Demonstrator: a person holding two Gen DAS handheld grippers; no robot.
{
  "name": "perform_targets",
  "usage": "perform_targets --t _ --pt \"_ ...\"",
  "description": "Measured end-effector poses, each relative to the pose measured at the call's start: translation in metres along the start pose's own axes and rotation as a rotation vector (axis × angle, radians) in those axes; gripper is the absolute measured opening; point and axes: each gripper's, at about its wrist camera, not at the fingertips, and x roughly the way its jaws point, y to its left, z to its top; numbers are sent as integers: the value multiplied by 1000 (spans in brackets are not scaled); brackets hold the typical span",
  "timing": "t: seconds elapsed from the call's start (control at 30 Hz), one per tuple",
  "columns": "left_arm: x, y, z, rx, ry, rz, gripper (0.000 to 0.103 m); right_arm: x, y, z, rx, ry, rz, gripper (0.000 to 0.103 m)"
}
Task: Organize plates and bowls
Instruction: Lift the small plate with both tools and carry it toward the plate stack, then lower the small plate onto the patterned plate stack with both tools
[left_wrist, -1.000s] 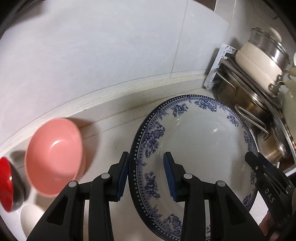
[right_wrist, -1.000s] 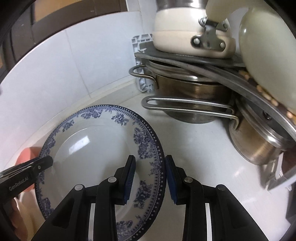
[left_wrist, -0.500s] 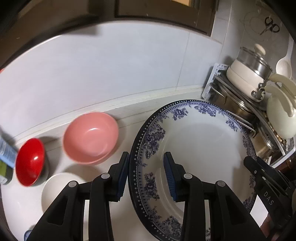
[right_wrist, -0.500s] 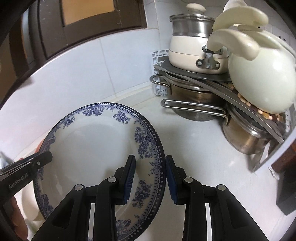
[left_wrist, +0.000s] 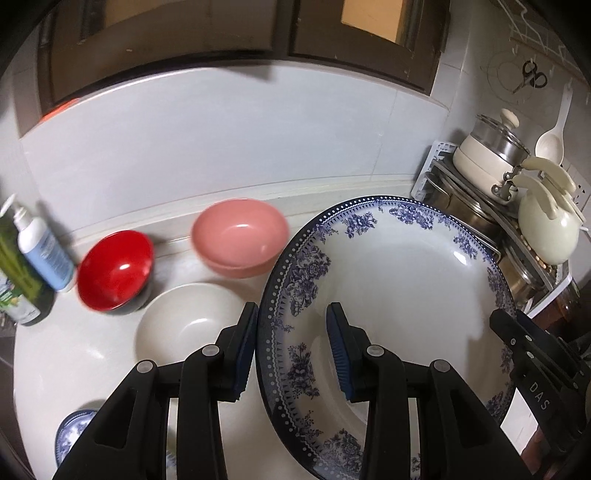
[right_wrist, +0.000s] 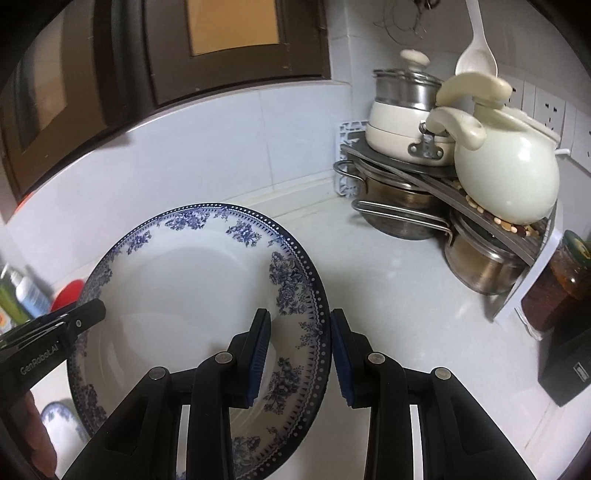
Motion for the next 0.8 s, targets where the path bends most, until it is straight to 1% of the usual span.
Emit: perform_targets --t 0.2,0.33,0.57,0.8 --pt "-27 26 -18 -22 -16 18 37 -22 23 -15 -21 -2 26 34" --pt "-45 47 -31 -55 -29 36 37 -34 41 -24 -45 -7 44 34" --pt "-68 89 -49 -120 -35 69 37 -51 82 -40 -94 -20 81 34" --pt "-86 130 -69 -158 -44 106 37 -63 123 -56 -139 -22 121 34"
